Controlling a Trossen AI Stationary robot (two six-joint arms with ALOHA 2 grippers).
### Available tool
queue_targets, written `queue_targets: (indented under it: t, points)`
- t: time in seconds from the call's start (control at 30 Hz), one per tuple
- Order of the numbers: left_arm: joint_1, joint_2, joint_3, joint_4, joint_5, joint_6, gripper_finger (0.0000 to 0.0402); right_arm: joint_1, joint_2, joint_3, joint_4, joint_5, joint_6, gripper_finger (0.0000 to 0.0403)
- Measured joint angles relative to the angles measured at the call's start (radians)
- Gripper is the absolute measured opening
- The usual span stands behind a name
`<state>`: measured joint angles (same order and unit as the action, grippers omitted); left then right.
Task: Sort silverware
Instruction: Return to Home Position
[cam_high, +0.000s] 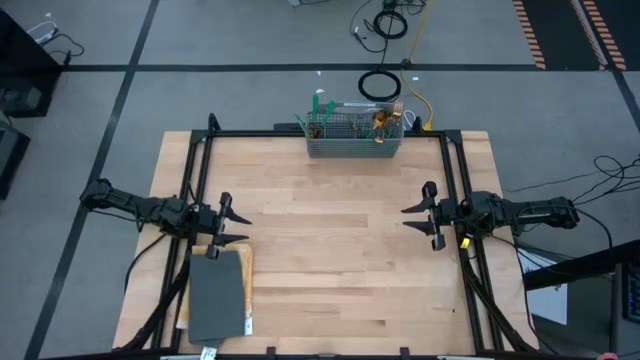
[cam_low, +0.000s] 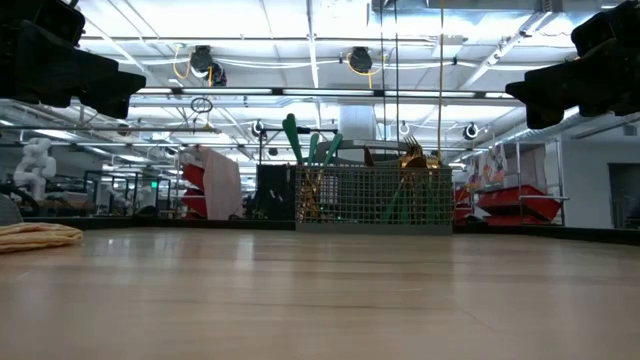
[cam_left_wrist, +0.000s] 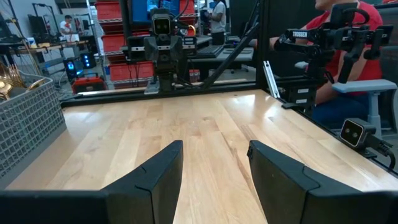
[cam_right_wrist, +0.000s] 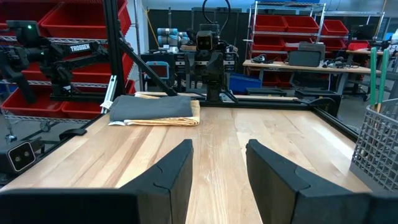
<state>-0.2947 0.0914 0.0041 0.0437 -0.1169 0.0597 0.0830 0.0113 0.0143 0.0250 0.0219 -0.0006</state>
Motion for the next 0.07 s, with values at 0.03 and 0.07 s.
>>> queue_targets:
  t: [0.03, 0.07]
  points:
    - [0.000, 0.000, 0.000, 0.000, 0.000, 0.000, 0.0190, 0.000, 0.000, 0.000, 0.000, 0.000, 0.000, 0.0139]
    - [0.000, 0.000, 0.000, 0.000, 0.000, 0.000, 0.0190, 0.000, 0.000, 0.000, 0.000, 0.000, 0.000, 0.0139]
